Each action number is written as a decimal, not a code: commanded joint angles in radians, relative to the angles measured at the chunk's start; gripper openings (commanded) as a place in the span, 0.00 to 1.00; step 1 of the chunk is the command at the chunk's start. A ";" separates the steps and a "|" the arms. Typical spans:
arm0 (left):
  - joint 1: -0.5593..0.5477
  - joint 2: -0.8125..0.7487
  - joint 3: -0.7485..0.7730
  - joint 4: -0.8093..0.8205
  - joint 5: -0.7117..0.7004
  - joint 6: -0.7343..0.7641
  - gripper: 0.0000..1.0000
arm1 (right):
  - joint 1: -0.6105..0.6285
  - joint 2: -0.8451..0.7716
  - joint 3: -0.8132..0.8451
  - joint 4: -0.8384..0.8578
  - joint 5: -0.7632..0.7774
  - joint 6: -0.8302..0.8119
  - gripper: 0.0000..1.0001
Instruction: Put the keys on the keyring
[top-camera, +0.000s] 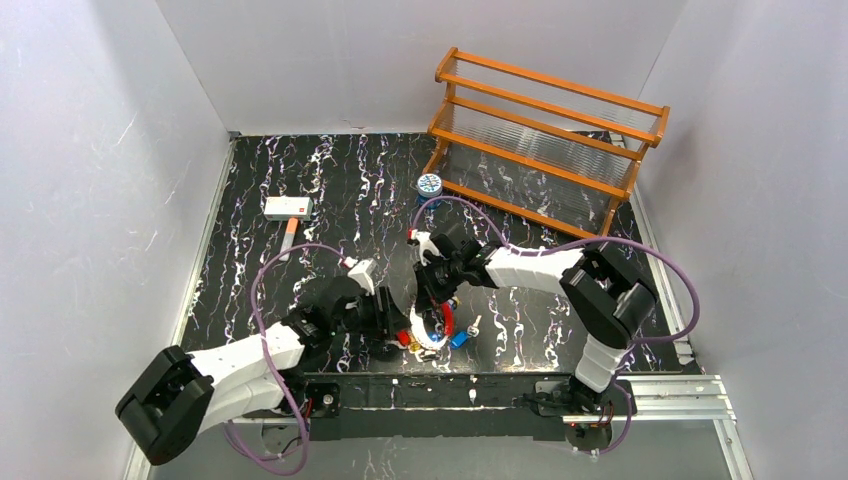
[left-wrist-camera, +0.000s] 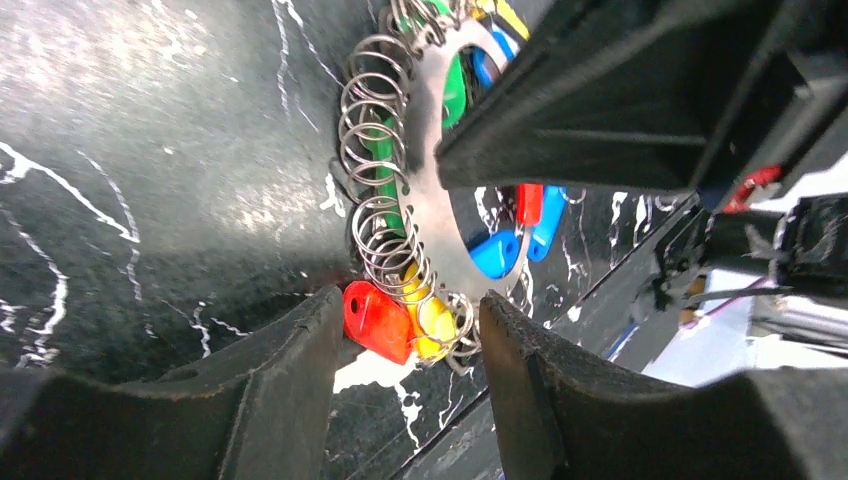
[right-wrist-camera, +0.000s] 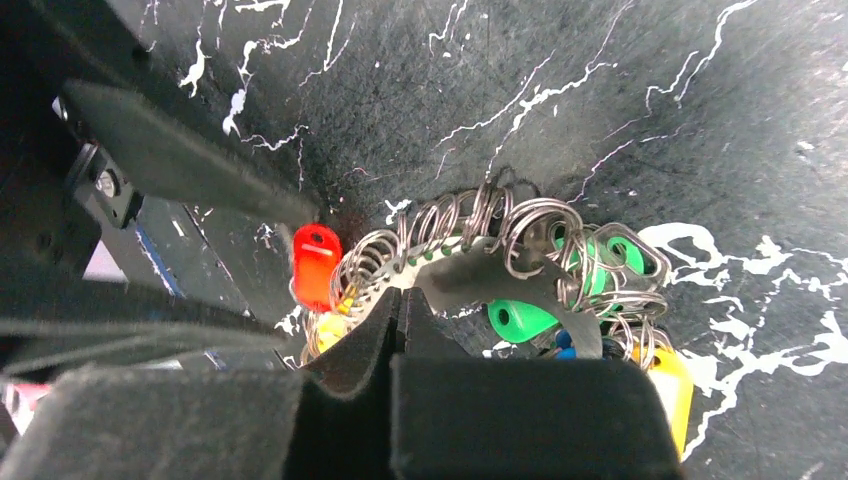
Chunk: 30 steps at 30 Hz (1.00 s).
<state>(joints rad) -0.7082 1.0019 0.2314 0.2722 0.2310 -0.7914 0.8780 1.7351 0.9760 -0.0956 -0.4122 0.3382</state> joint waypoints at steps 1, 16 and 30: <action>-0.109 -0.023 0.064 -0.124 -0.148 0.050 0.50 | -0.002 0.031 -0.002 0.036 -0.035 0.013 0.01; -0.228 -0.085 0.151 -0.372 -0.496 0.061 0.50 | -0.013 -0.065 -0.028 -0.033 0.062 -0.003 0.01; -0.228 -0.108 0.128 -0.237 -0.473 0.065 0.55 | -0.015 0.107 0.068 -0.053 0.108 -0.054 0.01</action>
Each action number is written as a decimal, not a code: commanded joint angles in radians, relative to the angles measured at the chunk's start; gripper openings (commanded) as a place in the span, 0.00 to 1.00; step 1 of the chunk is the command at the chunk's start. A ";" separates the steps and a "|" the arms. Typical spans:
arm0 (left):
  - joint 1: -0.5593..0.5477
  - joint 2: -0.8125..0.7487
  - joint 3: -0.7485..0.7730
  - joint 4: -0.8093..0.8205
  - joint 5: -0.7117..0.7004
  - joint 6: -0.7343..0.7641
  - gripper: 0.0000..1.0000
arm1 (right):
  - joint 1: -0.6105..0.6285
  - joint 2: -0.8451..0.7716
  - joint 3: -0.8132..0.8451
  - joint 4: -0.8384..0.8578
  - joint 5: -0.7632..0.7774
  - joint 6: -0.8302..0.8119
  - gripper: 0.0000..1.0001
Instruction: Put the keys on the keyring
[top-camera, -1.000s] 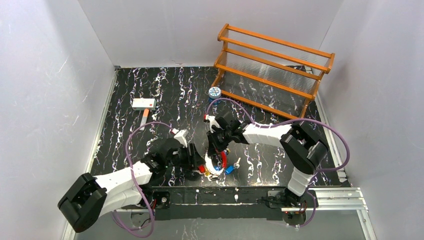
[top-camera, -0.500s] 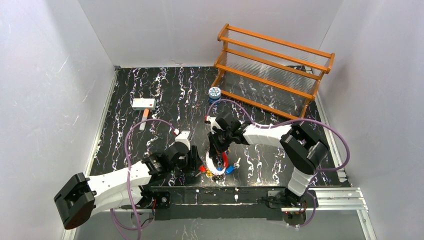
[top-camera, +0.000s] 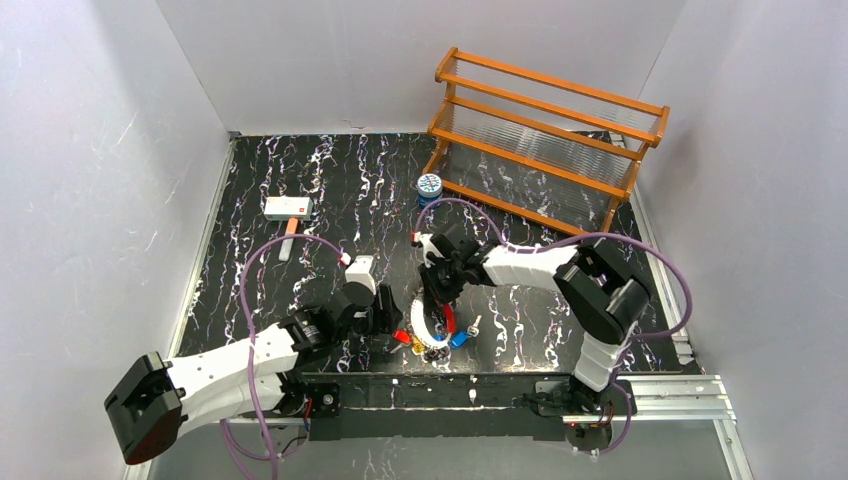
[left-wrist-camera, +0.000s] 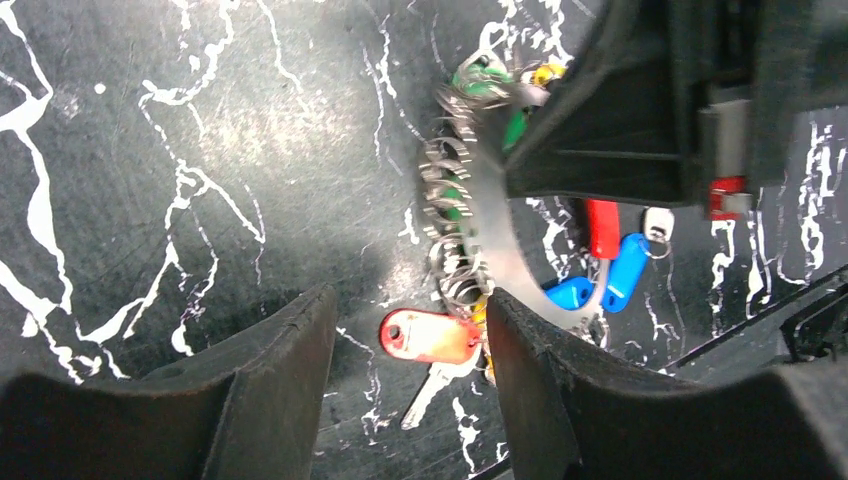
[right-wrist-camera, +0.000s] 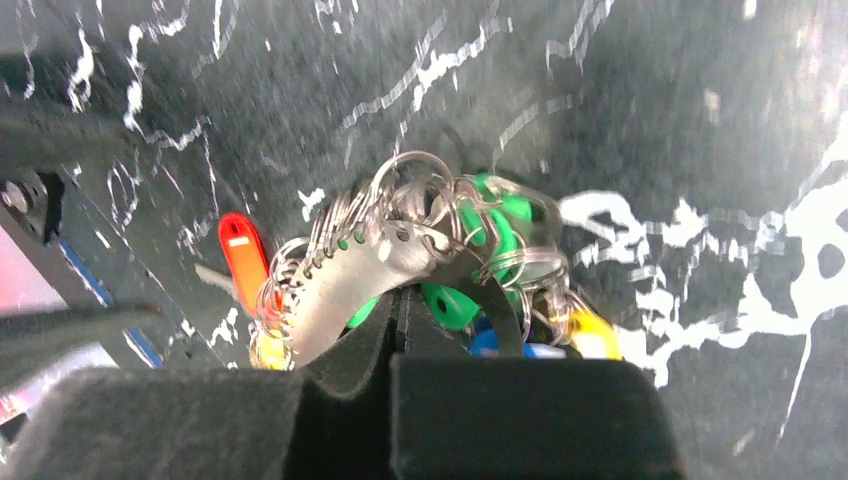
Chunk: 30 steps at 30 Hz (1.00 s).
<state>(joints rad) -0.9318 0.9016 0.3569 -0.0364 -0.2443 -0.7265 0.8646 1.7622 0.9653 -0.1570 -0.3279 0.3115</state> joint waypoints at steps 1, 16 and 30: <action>-0.004 -0.009 -0.007 0.089 0.005 -0.008 0.57 | -0.002 0.098 0.106 0.005 0.030 -0.032 0.01; -0.004 -0.057 -0.059 0.064 -0.050 -0.055 0.55 | -0.036 0.037 0.167 -0.034 0.036 -0.047 0.01; 0.008 0.212 0.157 -0.074 -0.073 0.058 0.40 | -0.050 0.058 0.137 -0.056 0.028 -0.021 0.01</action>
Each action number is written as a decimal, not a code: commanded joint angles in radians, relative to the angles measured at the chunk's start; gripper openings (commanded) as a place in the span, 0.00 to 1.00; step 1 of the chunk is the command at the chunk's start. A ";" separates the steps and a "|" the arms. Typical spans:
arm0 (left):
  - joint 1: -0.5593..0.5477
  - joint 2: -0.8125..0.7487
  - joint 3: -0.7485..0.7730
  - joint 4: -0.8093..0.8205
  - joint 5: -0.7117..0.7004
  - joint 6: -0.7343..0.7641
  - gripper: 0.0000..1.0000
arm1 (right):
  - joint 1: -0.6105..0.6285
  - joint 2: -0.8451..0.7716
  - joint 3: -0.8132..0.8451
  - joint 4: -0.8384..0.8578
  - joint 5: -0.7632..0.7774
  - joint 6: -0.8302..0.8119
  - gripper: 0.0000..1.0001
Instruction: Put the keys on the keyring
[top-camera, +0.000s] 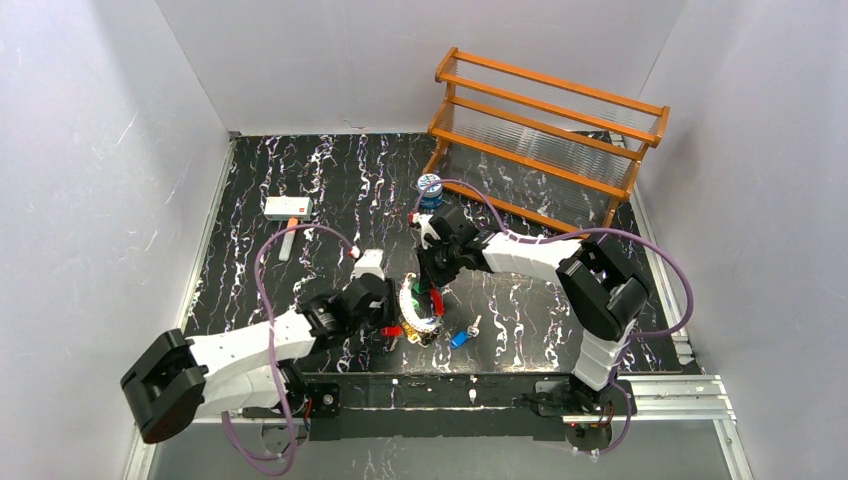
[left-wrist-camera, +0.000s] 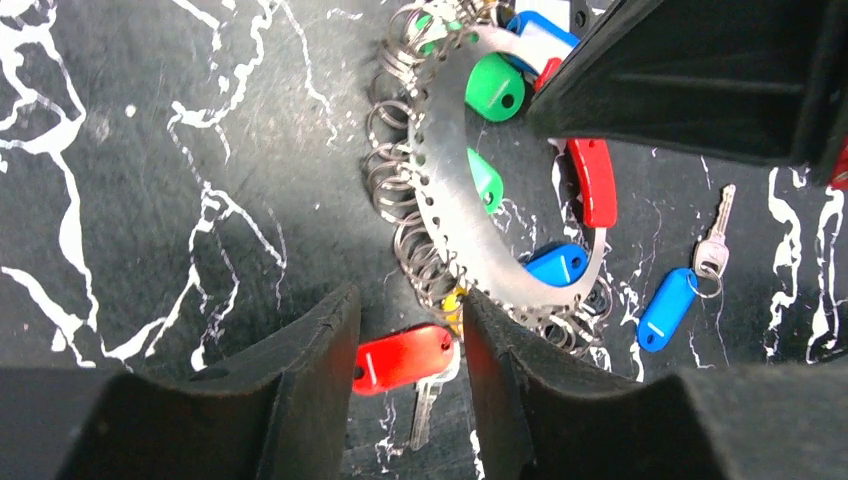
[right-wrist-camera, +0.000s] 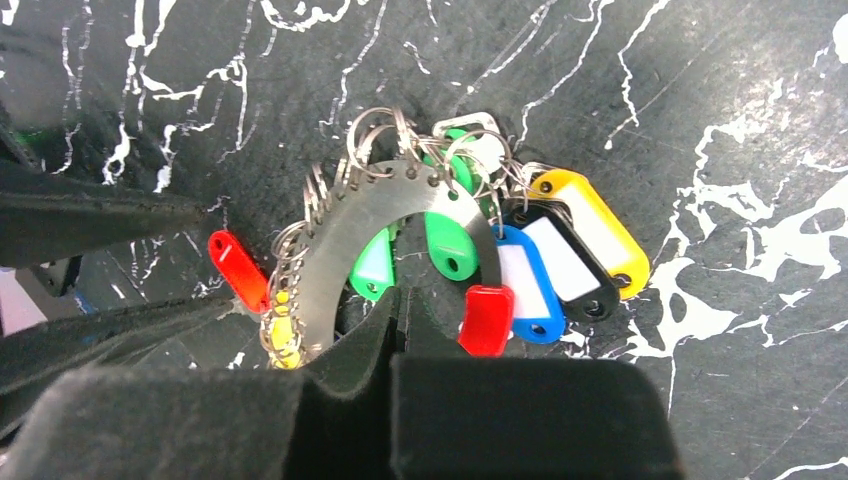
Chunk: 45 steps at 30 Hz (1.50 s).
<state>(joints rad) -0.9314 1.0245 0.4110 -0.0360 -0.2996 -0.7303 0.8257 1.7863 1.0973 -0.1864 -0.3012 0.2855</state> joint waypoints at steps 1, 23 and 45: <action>0.017 0.120 0.120 -0.078 0.002 0.073 0.40 | -0.012 0.039 0.007 -0.032 0.005 0.003 0.01; 0.228 0.263 0.098 0.094 0.379 0.086 0.50 | -0.016 -0.237 -0.278 -0.091 -0.080 0.087 0.01; 0.233 0.272 0.057 0.096 0.395 0.069 0.23 | -0.106 -0.032 -0.223 0.109 -0.133 0.187 0.01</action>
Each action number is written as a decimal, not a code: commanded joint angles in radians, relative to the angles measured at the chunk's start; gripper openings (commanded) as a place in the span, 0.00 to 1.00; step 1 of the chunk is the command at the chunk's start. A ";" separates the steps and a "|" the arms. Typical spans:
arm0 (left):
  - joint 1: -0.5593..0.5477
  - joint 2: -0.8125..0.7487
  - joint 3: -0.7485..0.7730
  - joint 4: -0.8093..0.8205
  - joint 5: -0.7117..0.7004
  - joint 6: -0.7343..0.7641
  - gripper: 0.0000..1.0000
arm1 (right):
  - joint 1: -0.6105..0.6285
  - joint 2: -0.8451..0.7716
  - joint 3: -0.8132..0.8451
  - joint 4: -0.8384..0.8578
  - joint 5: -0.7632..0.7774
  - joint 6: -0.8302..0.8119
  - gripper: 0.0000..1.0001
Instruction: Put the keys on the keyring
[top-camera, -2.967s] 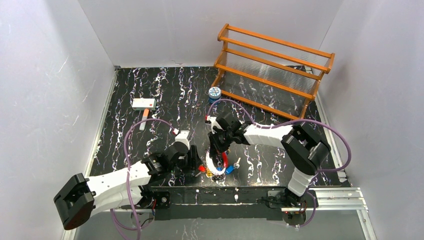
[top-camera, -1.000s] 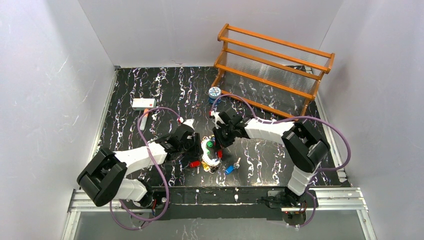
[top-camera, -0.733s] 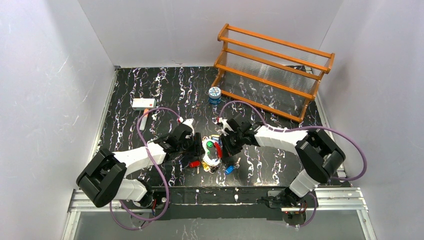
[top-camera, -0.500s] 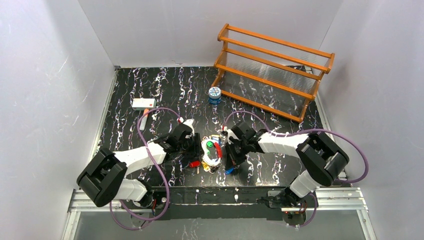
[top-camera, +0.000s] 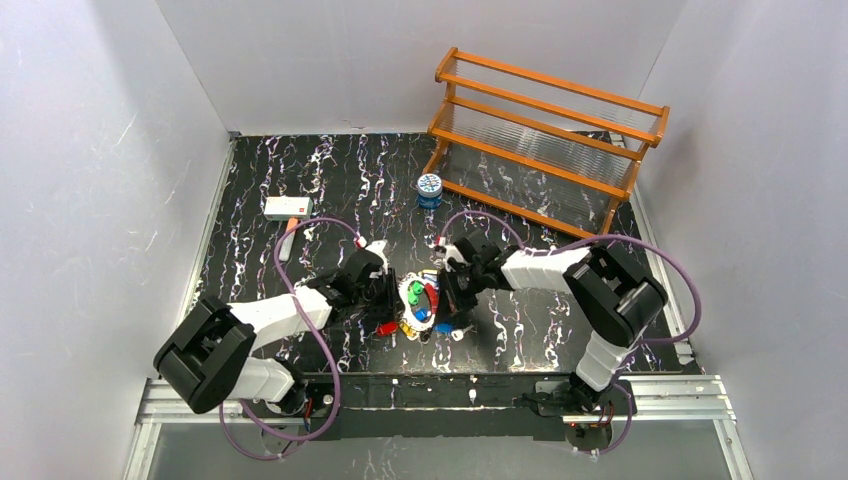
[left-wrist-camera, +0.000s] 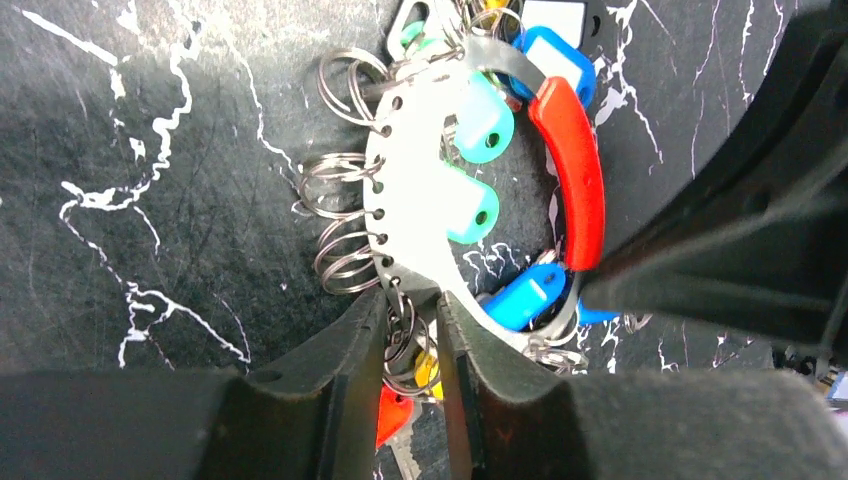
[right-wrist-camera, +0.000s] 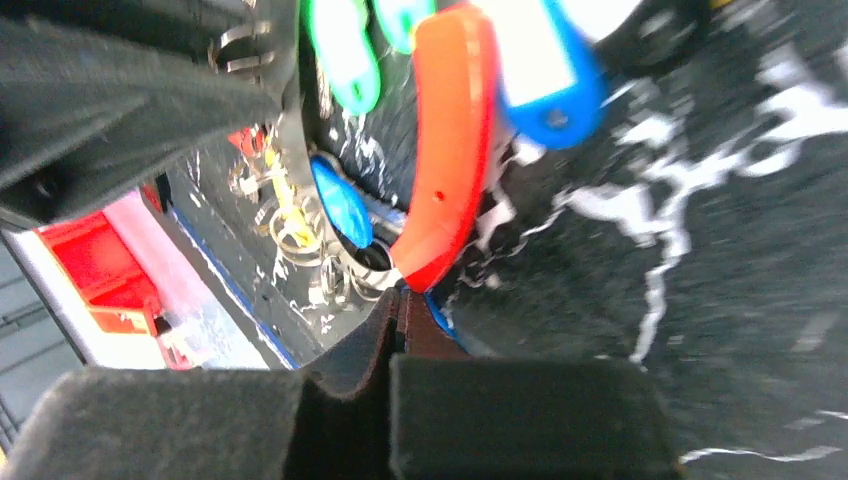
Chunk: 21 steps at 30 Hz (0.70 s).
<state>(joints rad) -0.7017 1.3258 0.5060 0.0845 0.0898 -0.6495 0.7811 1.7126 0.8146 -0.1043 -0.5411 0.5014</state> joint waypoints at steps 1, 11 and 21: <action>0.004 -0.035 -0.047 -0.019 0.009 -0.018 0.21 | -0.074 0.052 0.077 0.031 0.105 -0.034 0.01; 0.004 -0.109 -0.096 0.024 0.008 -0.076 0.17 | -0.152 0.166 0.264 0.054 0.048 -0.057 0.01; 0.004 -0.233 -0.034 -0.169 -0.194 -0.024 0.61 | -0.149 0.097 0.340 -0.096 0.190 -0.165 0.02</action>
<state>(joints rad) -0.6960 1.1275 0.4259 0.0383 0.0147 -0.7036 0.6285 1.8942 1.1336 -0.1284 -0.4301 0.4026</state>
